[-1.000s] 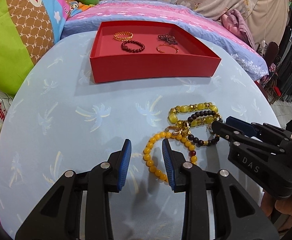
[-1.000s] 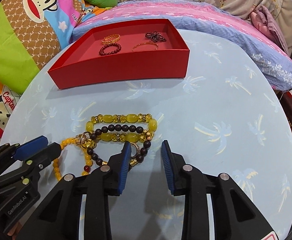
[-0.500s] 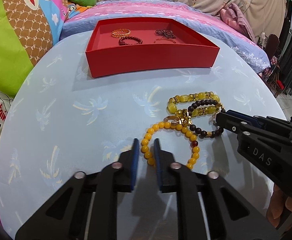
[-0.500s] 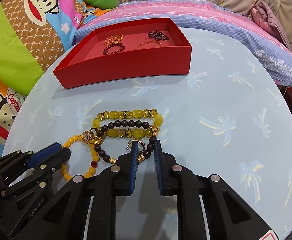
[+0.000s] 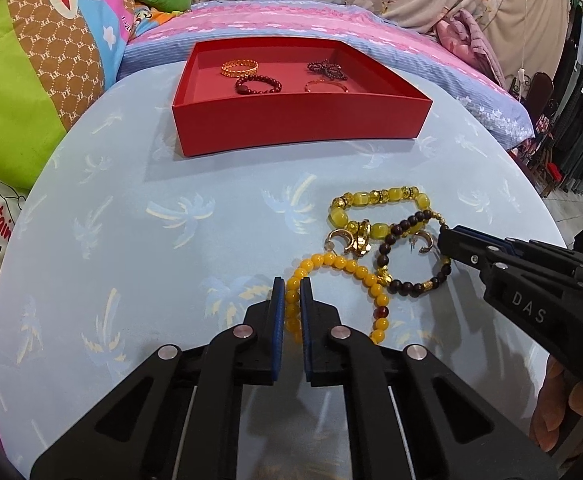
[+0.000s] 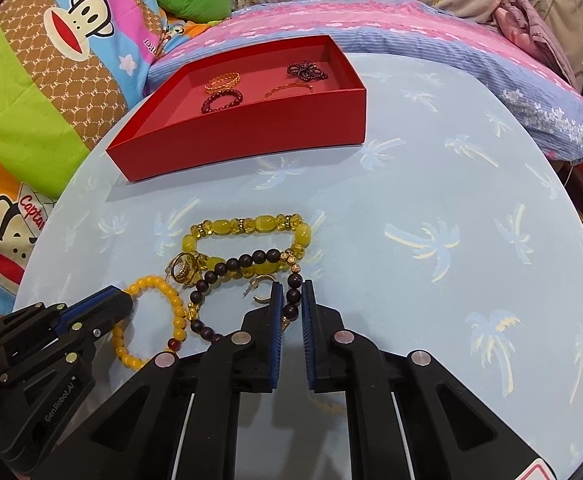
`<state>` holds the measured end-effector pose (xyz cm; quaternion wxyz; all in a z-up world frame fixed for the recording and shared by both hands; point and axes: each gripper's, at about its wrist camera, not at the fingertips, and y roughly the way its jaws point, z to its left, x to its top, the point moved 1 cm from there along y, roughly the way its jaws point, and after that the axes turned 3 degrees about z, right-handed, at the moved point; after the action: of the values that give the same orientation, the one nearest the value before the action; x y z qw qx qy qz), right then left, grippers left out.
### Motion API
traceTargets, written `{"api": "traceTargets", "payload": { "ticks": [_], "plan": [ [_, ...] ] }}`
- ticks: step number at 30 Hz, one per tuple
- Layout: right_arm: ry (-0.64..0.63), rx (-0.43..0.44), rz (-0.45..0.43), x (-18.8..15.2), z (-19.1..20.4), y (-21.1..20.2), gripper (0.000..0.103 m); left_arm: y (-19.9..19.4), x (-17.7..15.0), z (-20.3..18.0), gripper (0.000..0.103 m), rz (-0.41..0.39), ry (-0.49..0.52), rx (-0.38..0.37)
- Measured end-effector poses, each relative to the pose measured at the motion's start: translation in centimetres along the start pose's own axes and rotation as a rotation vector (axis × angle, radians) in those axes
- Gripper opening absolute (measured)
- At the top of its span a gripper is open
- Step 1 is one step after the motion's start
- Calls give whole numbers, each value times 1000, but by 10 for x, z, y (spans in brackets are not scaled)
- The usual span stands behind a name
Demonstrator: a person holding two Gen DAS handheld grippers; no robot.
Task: Organize jewelry
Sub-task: 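Grasp the black-and-gold bead bracelet with the right tool while the left tool grasps the yellow amber bracelet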
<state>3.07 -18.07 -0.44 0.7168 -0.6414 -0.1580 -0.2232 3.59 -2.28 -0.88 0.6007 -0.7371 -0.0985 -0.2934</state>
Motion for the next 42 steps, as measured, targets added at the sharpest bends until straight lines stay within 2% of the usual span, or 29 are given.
{"api": "traceTargets", "payload": {
  "ticks": [11,15,21,23,24,25,28,30,34,37,38,39,42],
  "plan": [
    [33,-3,8,-4,-15,-4,9,-1,-2,10,7,1,-43,-2],
    [33,-12,7,-3,-15,-2,18,0,-2,12,7,6,-49,-5],
    [18,-24,2,-4,-15,0,18,2,-3,12,8,19,-70,-10],
    [15,-31,2,-4,-15,0,15,3,-4,12,8,17,-69,-8],
    [15,-34,2,-4,-15,0,9,3,-4,11,8,15,-65,-6],
    [16,-32,4,-4,-15,0,8,4,-4,10,8,13,-63,-6],
    [22,-30,4,-5,-18,-1,8,5,-3,8,10,10,-62,-8],
    [25,-27,5,-5,-17,-2,8,4,-3,7,17,10,-62,-17],
    [28,-20,-2,-7,-17,-7,8,3,-3,4,20,6,-56,-17],
    [31,-14,-4,-7,-16,-10,8,5,-4,2,20,5,-42,-5],
    [29,-13,-5,-7,-16,-10,8,5,-4,1,16,2,-37,1],
    [28,-11,-4,-7,-15,-11,8,5,-4,1,7,2,-32,1],
    [24,-6,-2,-9,-13,-13,8,5,-3,1,7,2,-33,-7]
  ]
}}
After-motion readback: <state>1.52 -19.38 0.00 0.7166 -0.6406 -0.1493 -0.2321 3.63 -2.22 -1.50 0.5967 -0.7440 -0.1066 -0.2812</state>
